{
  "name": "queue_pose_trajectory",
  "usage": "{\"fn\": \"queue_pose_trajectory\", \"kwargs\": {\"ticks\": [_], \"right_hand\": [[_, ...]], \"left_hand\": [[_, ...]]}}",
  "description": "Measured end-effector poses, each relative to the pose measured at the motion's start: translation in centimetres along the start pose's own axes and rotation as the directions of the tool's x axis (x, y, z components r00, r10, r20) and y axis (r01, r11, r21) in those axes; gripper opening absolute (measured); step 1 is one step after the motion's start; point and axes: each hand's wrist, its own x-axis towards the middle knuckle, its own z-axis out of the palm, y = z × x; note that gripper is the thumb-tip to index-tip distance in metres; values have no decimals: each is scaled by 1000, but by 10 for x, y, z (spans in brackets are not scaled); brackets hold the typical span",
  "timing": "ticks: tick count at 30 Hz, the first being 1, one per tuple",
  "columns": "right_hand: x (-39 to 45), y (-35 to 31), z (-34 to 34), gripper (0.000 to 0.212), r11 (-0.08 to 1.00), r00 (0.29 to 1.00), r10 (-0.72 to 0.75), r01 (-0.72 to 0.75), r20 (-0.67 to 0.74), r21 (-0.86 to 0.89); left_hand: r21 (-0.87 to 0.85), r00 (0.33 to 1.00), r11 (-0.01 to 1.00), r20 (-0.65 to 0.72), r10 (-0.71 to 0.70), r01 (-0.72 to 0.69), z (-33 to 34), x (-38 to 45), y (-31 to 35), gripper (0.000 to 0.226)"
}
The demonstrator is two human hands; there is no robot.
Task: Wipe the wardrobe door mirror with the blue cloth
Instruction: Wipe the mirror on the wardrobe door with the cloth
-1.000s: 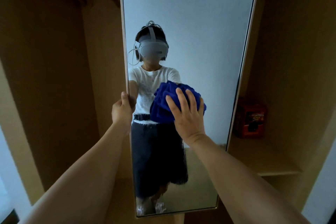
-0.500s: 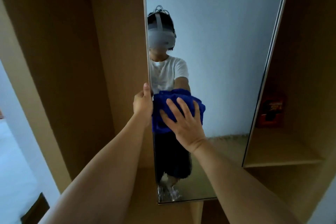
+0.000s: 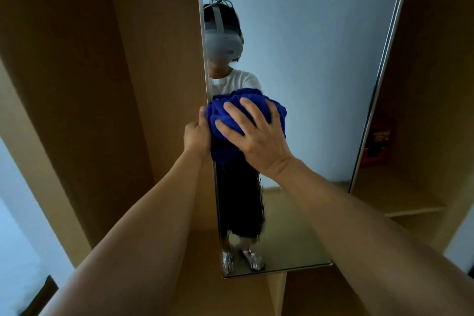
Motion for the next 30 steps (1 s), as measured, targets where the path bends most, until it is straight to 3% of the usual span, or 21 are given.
{"fn": "queue_pose_trajectory", "kwargs": {"ticks": [4,14,20,30], "right_hand": [[-14,-17,1,38,995,996,88,-87,-14,50],[-107,-40,13,41,993,978,-100,86,182,81],[-96,-23,7,39,977,967,-203,190,152,98],[1,1,-1,42,989,991,128,-125,-32,82]], "left_hand": [[17,1000,1000,-26,9,-8,1,0,-2,48],[54,992,995,-92,86,-81,8,-3,-9,47],[21,991,997,-107,79,-77,9,-8,-8,46],[-4,991,994,-79,109,-110,5,-9,-9,36]]}}
